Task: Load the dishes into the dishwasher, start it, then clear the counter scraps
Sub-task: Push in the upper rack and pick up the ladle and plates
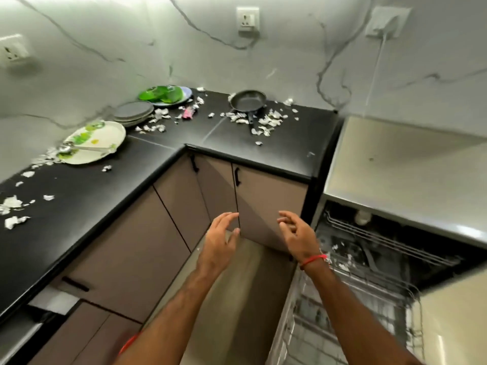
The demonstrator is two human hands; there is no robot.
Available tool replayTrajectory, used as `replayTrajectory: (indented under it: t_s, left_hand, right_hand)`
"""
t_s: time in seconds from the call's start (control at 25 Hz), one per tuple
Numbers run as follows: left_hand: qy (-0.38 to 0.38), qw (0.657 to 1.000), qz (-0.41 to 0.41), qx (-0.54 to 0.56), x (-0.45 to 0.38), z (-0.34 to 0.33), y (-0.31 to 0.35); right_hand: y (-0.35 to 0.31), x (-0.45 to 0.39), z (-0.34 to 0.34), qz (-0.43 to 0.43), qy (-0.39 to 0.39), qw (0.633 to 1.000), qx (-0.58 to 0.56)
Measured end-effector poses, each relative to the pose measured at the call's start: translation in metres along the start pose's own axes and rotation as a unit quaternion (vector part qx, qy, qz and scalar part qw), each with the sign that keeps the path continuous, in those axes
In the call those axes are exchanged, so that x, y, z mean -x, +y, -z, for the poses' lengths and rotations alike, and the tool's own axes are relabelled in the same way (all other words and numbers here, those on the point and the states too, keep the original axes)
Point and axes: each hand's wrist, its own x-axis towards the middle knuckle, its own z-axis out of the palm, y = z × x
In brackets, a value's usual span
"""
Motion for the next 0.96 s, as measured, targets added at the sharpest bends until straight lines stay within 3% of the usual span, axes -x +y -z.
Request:
replayTrajectory:
  t_s: [0.2,0.44,0.8,0.96]
  left_hand:
    - [0.084,0.996,-0.002,0.024,-0.063,0.038,-0.004]
    - [0.144,0.989,0.011,0.026,-0.133,0.098,-0.073]
    - [0.140,0.987,0.074,0.030,-0.234,0.212,-0.206]
    - [0.157,0.981,0.109,0.029,-0.243,0.254,-0.256]
  right_hand:
    - [-0.056,-0.070,-0.035,0.034,-0.035,0.998,-0.036]
    - [-0.089,-0.137,-0.126,0.049,-0.081,0.994,-0.046]
    - [-0.149,-0.242,-0.290,0.019,-0.116,0.990,-0.078]
    - [-0.172,-0.254,-0.359,0.020,-0.172,0.982,-0.072]
